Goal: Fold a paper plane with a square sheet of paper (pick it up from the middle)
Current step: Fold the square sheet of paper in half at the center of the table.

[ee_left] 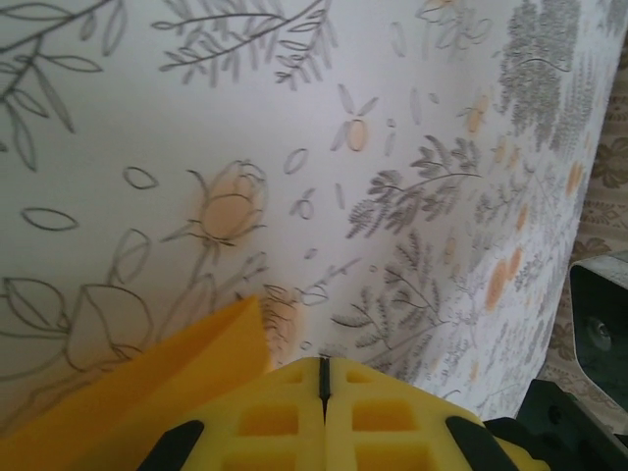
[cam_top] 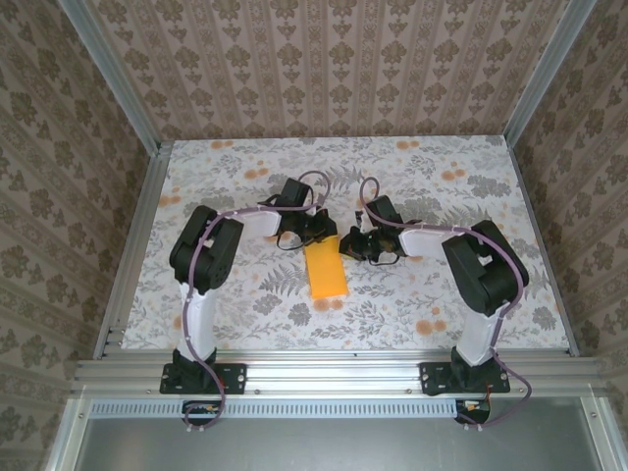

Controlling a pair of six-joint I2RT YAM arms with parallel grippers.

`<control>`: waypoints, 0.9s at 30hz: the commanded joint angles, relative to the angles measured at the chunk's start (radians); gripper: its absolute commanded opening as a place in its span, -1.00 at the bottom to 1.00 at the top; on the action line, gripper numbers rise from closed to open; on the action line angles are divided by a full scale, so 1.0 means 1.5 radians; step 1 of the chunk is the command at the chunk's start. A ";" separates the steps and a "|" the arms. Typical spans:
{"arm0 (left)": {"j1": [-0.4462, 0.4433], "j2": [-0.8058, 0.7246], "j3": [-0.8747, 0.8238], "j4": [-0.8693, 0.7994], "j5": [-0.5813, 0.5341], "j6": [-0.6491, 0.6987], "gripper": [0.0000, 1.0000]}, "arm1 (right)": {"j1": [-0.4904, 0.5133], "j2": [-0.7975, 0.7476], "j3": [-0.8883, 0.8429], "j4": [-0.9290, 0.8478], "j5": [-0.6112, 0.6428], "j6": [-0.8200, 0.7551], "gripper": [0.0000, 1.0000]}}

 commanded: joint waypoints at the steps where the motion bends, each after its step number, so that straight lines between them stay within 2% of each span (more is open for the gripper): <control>1: 0.001 0.012 0.019 -0.035 0.002 0.027 -0.89 | 0.002 0.029 0.024 0.026 -0.018 0.026 -0.84; 2: 0.001 0.015 0.019 -0.043 -0.022 0.031 -0.90 | 0.002 0.038 0.029 0.032 -0.022 0.027 -0.85; 8: 0.001 0.026 0.008 -0.051 -0.035 0.040 -0.92 | 0.002 0.071 0.045 0.051 -0.045 0.039 -0.86; 15: 0.003 0.037 -0.004 -0.061 -0.053 0.050 -0.94 | 0.002 0.082 0.038 0.006 -0.042 0.036 -0.86; 27: 0.014 0.046 -0.029 -0.069 -0.086 0.064 -0.96 | 0.040 -0.029 -0.133 -0.014 -0.095 0.050 -0.85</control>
